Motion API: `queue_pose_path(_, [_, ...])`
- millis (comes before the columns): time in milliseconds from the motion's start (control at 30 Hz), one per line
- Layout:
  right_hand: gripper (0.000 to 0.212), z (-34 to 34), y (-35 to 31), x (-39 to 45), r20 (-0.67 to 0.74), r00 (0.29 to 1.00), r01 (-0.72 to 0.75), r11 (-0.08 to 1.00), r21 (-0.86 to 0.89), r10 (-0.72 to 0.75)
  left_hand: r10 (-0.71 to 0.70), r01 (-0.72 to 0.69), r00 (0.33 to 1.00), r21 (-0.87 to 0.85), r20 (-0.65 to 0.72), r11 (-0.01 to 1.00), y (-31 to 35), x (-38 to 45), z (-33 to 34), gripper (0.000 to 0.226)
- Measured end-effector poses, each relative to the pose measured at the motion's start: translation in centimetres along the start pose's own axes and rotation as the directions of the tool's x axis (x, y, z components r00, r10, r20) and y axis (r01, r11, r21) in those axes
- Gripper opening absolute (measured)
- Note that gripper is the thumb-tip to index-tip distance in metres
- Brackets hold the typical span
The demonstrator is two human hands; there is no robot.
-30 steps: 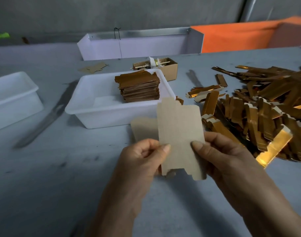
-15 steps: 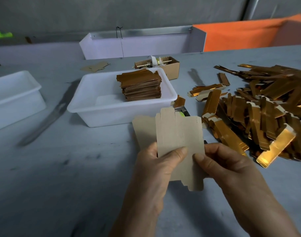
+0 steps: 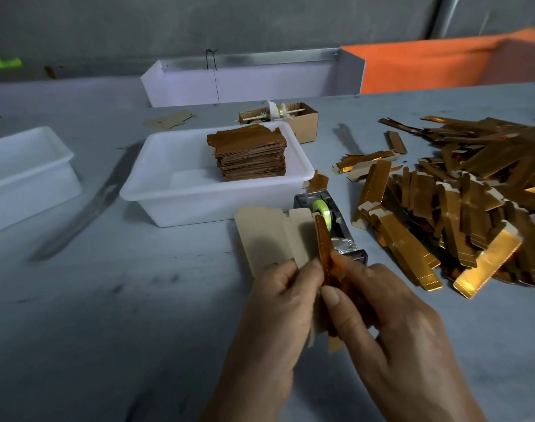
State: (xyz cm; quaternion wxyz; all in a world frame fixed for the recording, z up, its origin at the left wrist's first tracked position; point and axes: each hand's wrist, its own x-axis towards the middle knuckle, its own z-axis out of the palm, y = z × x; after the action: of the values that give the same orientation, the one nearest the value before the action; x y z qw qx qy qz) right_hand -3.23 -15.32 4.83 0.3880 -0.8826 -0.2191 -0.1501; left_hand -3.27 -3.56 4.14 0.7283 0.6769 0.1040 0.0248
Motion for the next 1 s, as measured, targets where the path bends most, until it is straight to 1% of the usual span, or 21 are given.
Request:
queue_pose_path(67, [0.051, -0.1, 0.0, 0.0, 0.012, 1.000, -0.008, 1.000, -0.022, 0.008, 0.027, -0.028, 0.996, 0.014, 0.083, 1.000, 0.5, -0.2, -0.2, 0.034])
queue_pose_path(133, [0.049, -0.2, 0.0, -0.1, 0.045, 0.999, -0.028, 0.999, -0.027, 0.030, 0.069, -0.075, 0.994, 0.066, 0.089, 0.995, 0.5, -0.3, -0.3, 0.027])
queue_pose_path(167, [0.050, -0.2, -0.1, -0.1, 0.078, 0.995, -0.068, 0.998, 0.012, 0.067, 0.080, -0.086, 0.994, 0.091, 0.072, 0.992, 0.3, -0.4, -0.5, 0.022])
queue_pose_path(200, [0.050, -0.4, -0.2, -0.1, 0.109, 0.985, -0.143, 0.986, 0.091, 0.133, 0.076, -0.083, 0.995, 0.120, 0.064, 0.989, 0.2, -0.4, -0.7, 0.020])
queue_pose_path(267, [0.046, -0.8, 0.2, 0.2, 0.143, 0.943, -0.330, 0.904, 0.271, 0.301, 0.032, -0.051, 0.993, 0.168, 0.112, 0.984, 0.3, -0.5, -1.0, 0.028])
queue_pose_path(300, [0.046, -1.1, 0.6, 0.4, 0.147, 0.921, -0.390, 0.861, 0.325, 0.362, -0.003, -0.026, 0.989, 0.194, 0.147, 0.981, 0.5, -0.7, -1.2, 0.032])
queue_pose_path(333, [0.046, -1.4, 0.9, 0.7, 0.174, 0.897, -0.442, 0.812, 0.382, 0.406, -0.037, -0.002, 0.982, 0.206, 0.183, 0.978, 0.7, -0.8, -1.3, 0.030])
queue_pose_path(367, [0.044, -1.7, 1.2, 1.0, 0.236, 0.870, -0.492, 0.739, 0.460, 0.433, -0.067, 0.021, 0.974, 0.209, 0.215, 0.978, 0.9, -0.9, -1.4, 0.025])
queue_pose_path(433, [0.033, -2.0, 1.5, 1.5, 0.389, 0.818, -0.575, 0.574, 0.583, 0.424, -0.110, 0.055, 0.958, 0.209, 0.265, 0.976, 1.1, -1.0, -1.2, 0.019])
queue_pose_path(467, [0.027, -2.0, 1.5, 1.7, 0.423, 0.806, -0.591, 0.531, 0.608, 0.413, -0.123, 0.071, 0.955, 0.193, 0.271, 0.979, 1.2, -1.1, -1.0, 0.018])
queue_pose_path(533, [0.023, -1.7, 1.6, 2.0, 0.426, 0.802, -0.595, 0.492, 0.636, 0.419, -0.141, 0.109, 0.963, 0.149, 0.228, 0.983, 1.1, -1.0, -0.9, 0.016])
queue_pose_path(600, [0.026, -1.4, 1.7, 2.0, 0.408, 0.803, -0.591, 0.489, 0.642, 0.435, -0.121, 0.098, 0.982, 0.157, 0.146, 0.983, 0.8, -0.8, -1.0, 0.013])
queue_pose_path(667, [0.029, -1.1, 1.7, 2.1, 0.380, 0.806, -0.585, 0.506, 0.634, 0.454, -0.056, 0.046, 0.996, 0.156, 0.064, 0.987, 0.5, -0.7, -0.8, 0.005])
queue_pose_path(767, [0.017, -0.9, 1.6, 2.2, 0.338, 0.813, -0.569, 0.522, 0.636, 0.474, 0.073, -0.053, 0.994, 0.211, -0.086, 0.976, -0.1, -0.7, -0.3, 0.009])
queue_pose_path(833, [0.013, -0.7, 1.6, 2.2, 0.301, 0.820, -0.554, 0.541, 0.633, 0.487, 0.159, -0.111, 0.972, 0.259, -0.173, 0.960, -0.5, -0.7, 0.3, 0.005])
queue_pose_path(900, [0.009, -0.5, 1.7, 2.2, 0.259, 0.819, -0.542, 0.540, 0.644, 0.512, 0.259, -0.160, 0.933, 0.358, -0.249, 0.920, -0.9, -0.8, 0.9, 0.007])
queue_pose_path(967, [0.008, -0.2, 1.6, 2.1, 0.232, 0.817, -0.530, 0.530, 0.662, 0.528, 0.372, -0.198, 0.885, 0.499, -0.278, 0.844, -1.0, -1.0, 1.3, 0.012])
queue_pose_path(1000, [0.007, -0.1, 1.6, 2.0, 0.224, 0.817, -0.527, 0.530, 0.664, 0.532, 0.431, -0.219, 0.864, 0.578, -0.259, 0.786, -0.8, -1.2, 1.5, 0.014])
